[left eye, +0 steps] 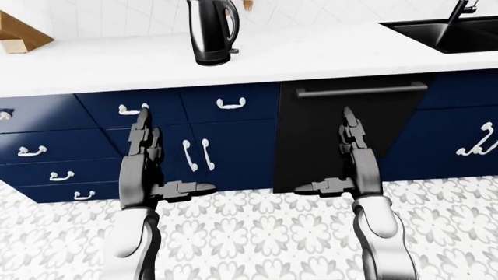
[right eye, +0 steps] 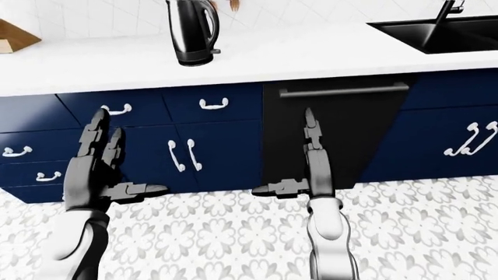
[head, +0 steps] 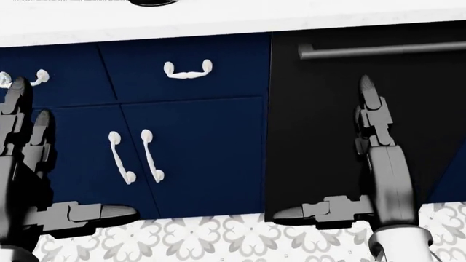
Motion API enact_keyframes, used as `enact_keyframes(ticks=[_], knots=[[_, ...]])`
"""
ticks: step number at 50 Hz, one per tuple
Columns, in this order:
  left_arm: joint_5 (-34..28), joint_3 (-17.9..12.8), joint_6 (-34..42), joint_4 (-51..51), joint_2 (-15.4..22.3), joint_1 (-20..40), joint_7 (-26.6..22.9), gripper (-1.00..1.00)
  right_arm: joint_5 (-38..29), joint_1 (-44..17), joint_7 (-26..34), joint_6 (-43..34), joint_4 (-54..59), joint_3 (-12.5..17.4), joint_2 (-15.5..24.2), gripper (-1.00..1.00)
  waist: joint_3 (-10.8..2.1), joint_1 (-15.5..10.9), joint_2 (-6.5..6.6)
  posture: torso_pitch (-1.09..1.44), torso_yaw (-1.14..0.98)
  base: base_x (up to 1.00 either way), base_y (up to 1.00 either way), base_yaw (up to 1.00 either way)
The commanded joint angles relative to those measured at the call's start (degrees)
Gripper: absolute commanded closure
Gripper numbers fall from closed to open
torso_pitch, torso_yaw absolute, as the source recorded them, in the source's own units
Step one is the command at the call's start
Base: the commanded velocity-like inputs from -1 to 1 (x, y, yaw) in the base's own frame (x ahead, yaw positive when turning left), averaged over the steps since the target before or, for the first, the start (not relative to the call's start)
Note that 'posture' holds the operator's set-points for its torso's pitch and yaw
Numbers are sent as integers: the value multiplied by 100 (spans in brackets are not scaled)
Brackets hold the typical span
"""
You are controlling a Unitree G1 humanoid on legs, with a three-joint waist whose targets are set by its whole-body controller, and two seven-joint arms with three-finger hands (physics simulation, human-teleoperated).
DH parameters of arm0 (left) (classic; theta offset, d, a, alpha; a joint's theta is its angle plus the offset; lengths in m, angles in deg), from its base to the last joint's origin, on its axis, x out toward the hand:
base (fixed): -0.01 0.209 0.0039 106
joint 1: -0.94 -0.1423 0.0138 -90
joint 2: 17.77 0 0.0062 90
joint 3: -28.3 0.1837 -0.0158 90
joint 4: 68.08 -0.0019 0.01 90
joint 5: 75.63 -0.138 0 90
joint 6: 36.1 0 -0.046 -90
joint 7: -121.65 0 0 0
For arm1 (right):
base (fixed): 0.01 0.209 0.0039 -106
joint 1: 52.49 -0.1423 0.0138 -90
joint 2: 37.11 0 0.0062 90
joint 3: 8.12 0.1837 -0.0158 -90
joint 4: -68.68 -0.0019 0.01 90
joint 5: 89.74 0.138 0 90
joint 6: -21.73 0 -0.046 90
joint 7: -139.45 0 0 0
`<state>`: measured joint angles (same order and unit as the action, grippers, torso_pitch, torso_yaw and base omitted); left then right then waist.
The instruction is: Press down the lever to turn on the electric kettle.
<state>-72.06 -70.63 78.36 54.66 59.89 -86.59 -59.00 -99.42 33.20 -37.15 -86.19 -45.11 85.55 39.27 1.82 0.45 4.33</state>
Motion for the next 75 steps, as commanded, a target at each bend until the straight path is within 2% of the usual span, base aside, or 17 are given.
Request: enact_keyframes(ticks=[1,10,12,13,19,21,22,23,29,31,34,37,38,44,61,63,75], knots=[[-19,9,-157,215,-3,98,7,-100,3,-114,-18,140,-219,23,54,-100,-65,27,6,0,0,0,49,0],[-22,-11,-199,155,-4,116,10,-100,-38,-147,-53,147,-98,45,71,-100,5,32,-607,0,0,0,49,0],[-25,-7,-206,151,-5,110,11,-100,-38,-154,-64,128,-84,44,69,-100,-74,52,-875,0,0,0,48,0],[-23,-10,-202,159,-3,110,10,-100,-31,-157,-69,113,-90,49,67,-100,-41,124,-680,0,0,0,49,0],[-16,-20,-180,183,-4,98,10,-100,-81,-138,-94,89,-90,42,83,-100,-81,-21,-700,0,0,0,41,8],[-12,-25,-193,182,-7,85,8,-100,-105,-121,-115,111,-69,47,79,-100,43,72,-198,0,0,0,0,49],[-11,-28,-194,182,-6,86,7,-100,-104,-117,-110,111,-76,46,78,-100,-43,47,125,0,0,0,0,50],[-3,-40,-190,176,-5,96,11,-100,-116,-117,-113,90,-86,40,74,-100,-201,4,162,0,0,0,0,50],[-31,-14,-295,82,-3,100,7,-100,-253,0,-310,172,-368,105,46,-100,-8,-156,-389,0,0,0,3,33],[-33,-11,-313,58,-4,103,6,-100,-268,34,-332,155,-457,112,40,-100,43,-170,-424,0,0,0,0,0],[-33,-4,-297,97,-9,82,8,-100,-292,53,-344,147,-499,113,40,-100,27,-200,-534,0,0,0,0,0],[-37,6,-264,151,-17,61,5,-100,-302,70,-356,142,-539,123,35,-100,-78,-248,-897,0,0,0,0,0],[-41,10,-251,169,-17,58,4,-100,-299,73,-359,147,-541,131,36,-100,-5,-210,-692,0,0,0,0,0],[-57,24,-223,195,-23,68,7,-100,-294,52,-359,158,-528,142,47,-100,-123,-95,-475,0,0,0,0,0],[-40,-1,-220,228,-22,59,4,-100,-344,84,-320,151,-589,111,43,-100,-342,-52,-463,0,0,1,0,0],[-40,-1,-204,246,-21,62,6,-100,-358,91,-314,132,-622,114,44,-100,-171,-58,-435,0,0,8,0,0],[-42,8,-212,270,-32,40,0,-100,-410,101,-300,162,-632,125,39,-100,-62,-51,-300,0,0,12,0,0]])
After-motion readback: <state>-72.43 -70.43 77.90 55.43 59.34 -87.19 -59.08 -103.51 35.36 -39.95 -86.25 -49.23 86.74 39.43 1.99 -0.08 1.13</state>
